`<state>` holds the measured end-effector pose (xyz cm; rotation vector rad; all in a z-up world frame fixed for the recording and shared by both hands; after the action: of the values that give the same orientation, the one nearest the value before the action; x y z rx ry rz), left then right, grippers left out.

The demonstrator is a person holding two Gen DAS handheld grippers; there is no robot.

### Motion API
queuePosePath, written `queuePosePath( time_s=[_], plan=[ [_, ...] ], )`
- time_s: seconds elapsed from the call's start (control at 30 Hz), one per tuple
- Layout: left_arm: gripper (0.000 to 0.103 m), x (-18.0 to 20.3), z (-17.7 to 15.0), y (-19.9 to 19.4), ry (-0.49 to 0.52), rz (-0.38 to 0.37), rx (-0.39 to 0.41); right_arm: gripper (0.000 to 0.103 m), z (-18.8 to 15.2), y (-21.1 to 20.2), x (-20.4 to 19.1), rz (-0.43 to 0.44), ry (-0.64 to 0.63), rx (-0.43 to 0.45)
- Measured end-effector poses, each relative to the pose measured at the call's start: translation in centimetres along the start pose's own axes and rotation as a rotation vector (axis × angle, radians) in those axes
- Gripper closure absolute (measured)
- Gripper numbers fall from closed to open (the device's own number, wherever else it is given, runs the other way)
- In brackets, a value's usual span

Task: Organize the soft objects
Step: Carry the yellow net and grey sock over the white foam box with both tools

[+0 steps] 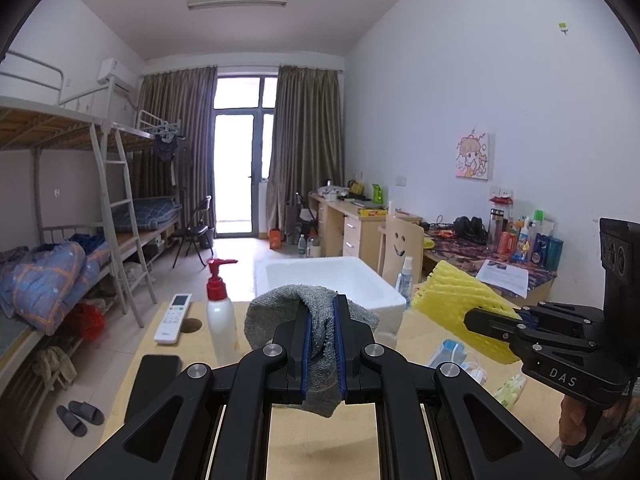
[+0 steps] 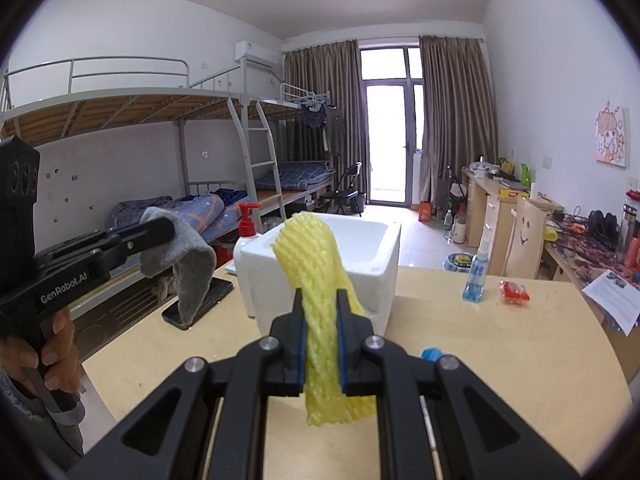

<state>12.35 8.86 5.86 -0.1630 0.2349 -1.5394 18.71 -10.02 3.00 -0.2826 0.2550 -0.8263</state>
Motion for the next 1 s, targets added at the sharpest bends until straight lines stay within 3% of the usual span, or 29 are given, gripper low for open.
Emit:
queuePosePath(
  time_s=[0.43,1.0],
  plan=[
    [0.093,-1.3,2.0,3.1,-0.011,-0.003,-0.019,0.088,2.6,2.4,1.3,-0.014,0.011,-0.002],
    [0.093,-2.1,3.9,7.1,0.018,0.012,-0.012,0.088,5.6,8.3,2.0,-0.035,-0.02,-0.041]
  ],
)
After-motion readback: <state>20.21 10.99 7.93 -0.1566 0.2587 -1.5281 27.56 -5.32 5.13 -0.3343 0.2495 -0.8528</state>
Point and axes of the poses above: each gripper's, at about its wrist camera, not at the fingertips, and y roughly the way its jaws point, x to its right, z to its top, the point moved 3 cm from there along y, roughly the way its jaws point, and after that the axes turned 5 degrees about y, right-handed, at the moved point
